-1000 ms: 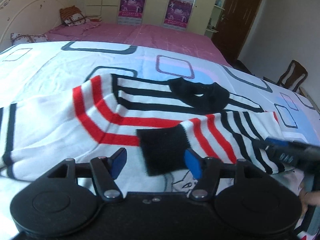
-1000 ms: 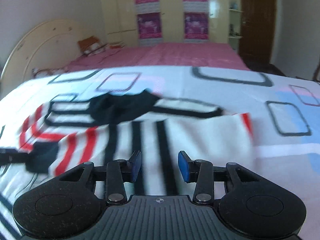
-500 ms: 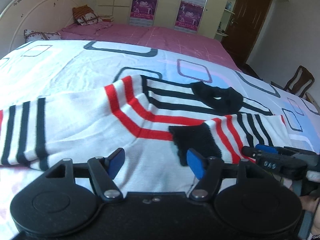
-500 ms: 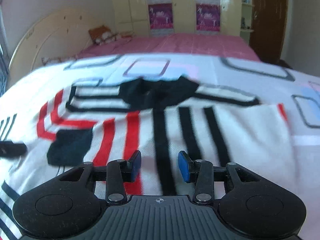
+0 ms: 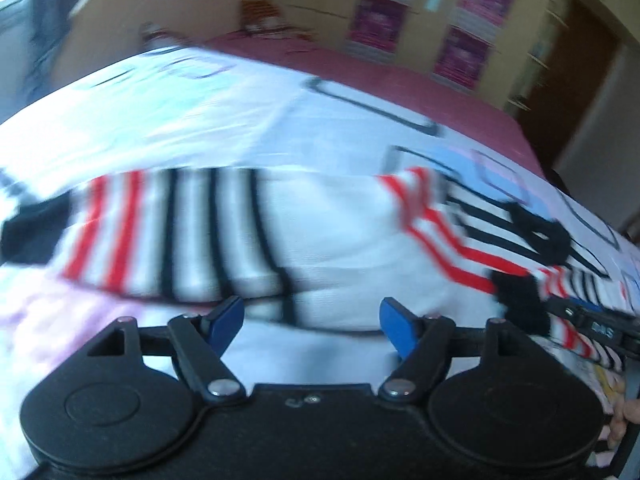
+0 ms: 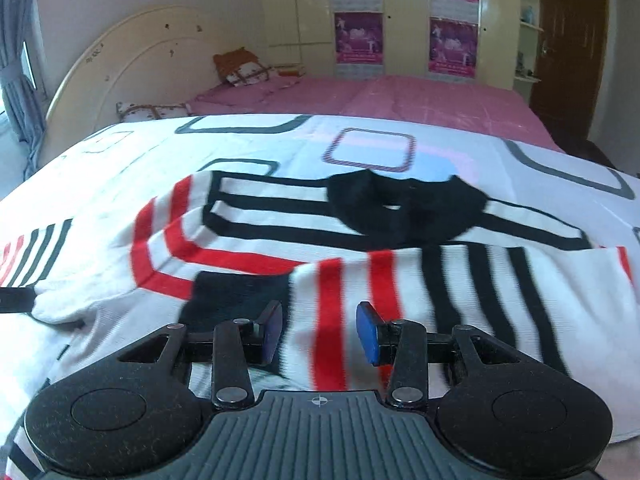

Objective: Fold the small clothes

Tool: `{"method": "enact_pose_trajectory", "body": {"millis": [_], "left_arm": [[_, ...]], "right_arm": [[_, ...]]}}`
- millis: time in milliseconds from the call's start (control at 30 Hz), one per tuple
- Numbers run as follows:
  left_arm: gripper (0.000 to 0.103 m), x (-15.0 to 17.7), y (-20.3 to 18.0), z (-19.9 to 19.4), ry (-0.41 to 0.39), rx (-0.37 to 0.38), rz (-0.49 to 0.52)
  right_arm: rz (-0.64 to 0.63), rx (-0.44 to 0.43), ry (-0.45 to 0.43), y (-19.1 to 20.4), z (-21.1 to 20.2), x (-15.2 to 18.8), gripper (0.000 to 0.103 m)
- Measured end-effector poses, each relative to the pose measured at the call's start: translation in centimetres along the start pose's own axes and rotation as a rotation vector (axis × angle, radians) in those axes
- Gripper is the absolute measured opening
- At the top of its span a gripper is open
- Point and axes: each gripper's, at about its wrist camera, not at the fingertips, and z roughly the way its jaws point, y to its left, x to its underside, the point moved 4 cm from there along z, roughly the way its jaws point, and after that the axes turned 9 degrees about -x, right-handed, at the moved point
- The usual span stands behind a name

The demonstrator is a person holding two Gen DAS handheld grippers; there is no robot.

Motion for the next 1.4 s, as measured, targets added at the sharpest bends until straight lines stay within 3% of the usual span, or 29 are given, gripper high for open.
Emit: {"method": "enact_pose_trajectory", "body": {"millis": [300, 433, 533, 600, 633, 667, 767, 833, 933, 1000, 1100, 1267, 1400], "left_arm": [[0.075, 0.4, 11.5, 0.6, 0.023, -0.131, -0.280], [0.076, -0.1, 13.8, 1.7, 0.012, -0.123, -0.370], [0.089, -0.8, 14.4, 2.7, -0.014, -0.070, -0.436], [0.087, -1.3, 14.7, 3.3, -0.043, -0.058, -0.492], [0.080, -1.6, 14.8, 3.6, -0.063, -0.059, -0.511], [0.063, -1.7, 15.0, 3.8, -0.082, -0.069, -0.524], [0.028, -1.8, 16.2, 4.6, -0.127, -0.100, -0.590], [0.017, -1.7, 16.7, 4.9, -0.137, -0.112, -0.614], [0.007, -2.0, 16.6, 4.6, -0.147, -0.099, -0.602], [0.007, -2.7, 15.8, 3.7, -0.177, -0.078, -0.574], [0.007, -4.2, 12.7, 0.9, -0.248, -0.031, -0.464], [0.007, -6.3, 3.7, -3.0, -0.316, 0.133, -0.246], [0.007, -6.2, -4.8, -4.2, -0.297, 0.287, -0.089]], "right_arm": [[-0.077, 0.039, 0.053, 1.6, 2.9, 0.6, 0.041], [-0.061, 0.024, 0.060, 1.6, 3.0, 0.5, 0.041], [-0.068, 0.026, 0.052, 1.7, 3.2, 0.7, 0.041], [-0.044, 0.015, 0.047, 1.5, 3.1, 0.7, 0.042], [-0.042, 0.012, 0.045, 1.4, 3.1, 0.7, 0.042], [-0.044, 0.011, 0.046, 1.4, 3.1, 0.7, 0.042], [-0.045, 0.009, 0.043, 1.4, 3.1, 0.7, 0.042], [-0.032, -0.003, 0.037, 1.1, 3.0, 0.7, 0.042], [-0.026, -0.004, 0.035, 1.1, 2.8, 0.5, 0.042], [0.005, -0.003, 0.007, 0.9, 2.5, 0.4, 0.042], [0.006, 0.003, -0.005, 0.7, 2.8, 1.0, 0.042], [0.045, -0.016, -0.035, 0.1, 1.2, -0.1, 0.042], [0.087, -0.009, -0.066, -1.5, -1.1, -0.2, 0.042]]}}
